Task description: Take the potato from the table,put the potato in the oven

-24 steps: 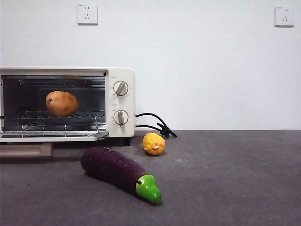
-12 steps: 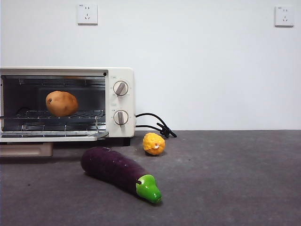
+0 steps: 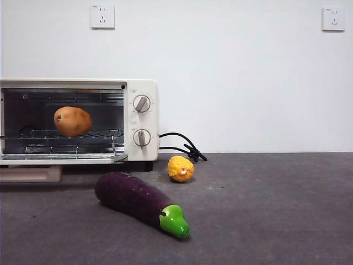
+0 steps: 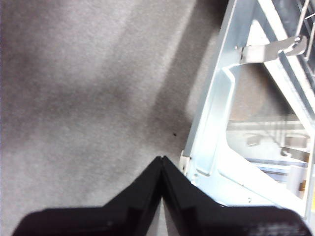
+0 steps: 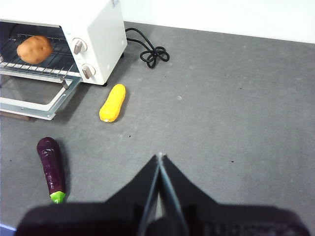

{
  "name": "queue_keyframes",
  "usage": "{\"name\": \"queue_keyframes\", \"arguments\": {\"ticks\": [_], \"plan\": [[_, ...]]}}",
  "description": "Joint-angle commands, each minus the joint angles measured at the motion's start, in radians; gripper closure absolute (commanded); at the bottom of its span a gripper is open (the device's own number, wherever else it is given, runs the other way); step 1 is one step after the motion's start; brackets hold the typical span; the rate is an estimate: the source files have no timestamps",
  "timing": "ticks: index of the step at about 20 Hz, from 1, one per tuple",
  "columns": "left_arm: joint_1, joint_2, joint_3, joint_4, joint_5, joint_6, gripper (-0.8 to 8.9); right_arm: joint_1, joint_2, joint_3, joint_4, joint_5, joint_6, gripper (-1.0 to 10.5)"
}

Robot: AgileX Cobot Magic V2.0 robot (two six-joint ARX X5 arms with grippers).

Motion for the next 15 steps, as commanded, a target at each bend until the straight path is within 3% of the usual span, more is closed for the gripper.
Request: {"name": "queue_keyframes", "arguments": {"ticks": [1, 10, 15], "plan": [[-0.004, 0.012, -0.007, 0.01, 0.068, -0.014, 8.21, 0.0, -0.002, -0.007, 0.004, 0.002, 0.011, 9.5], [-0.019, 0.012, -0.007, 0.006, 0.097, -0.013, 8.21, 0.0, -0.002, -0.007, -0.019, 0.001, 0.013, 9.5], [-0.019, 0.011, -0.007, 0.02, 0.165, -0.034, 8.21, 0.0, -0.002, -0.007, -0.035, 0.002, 0.019, 9.5]]}}
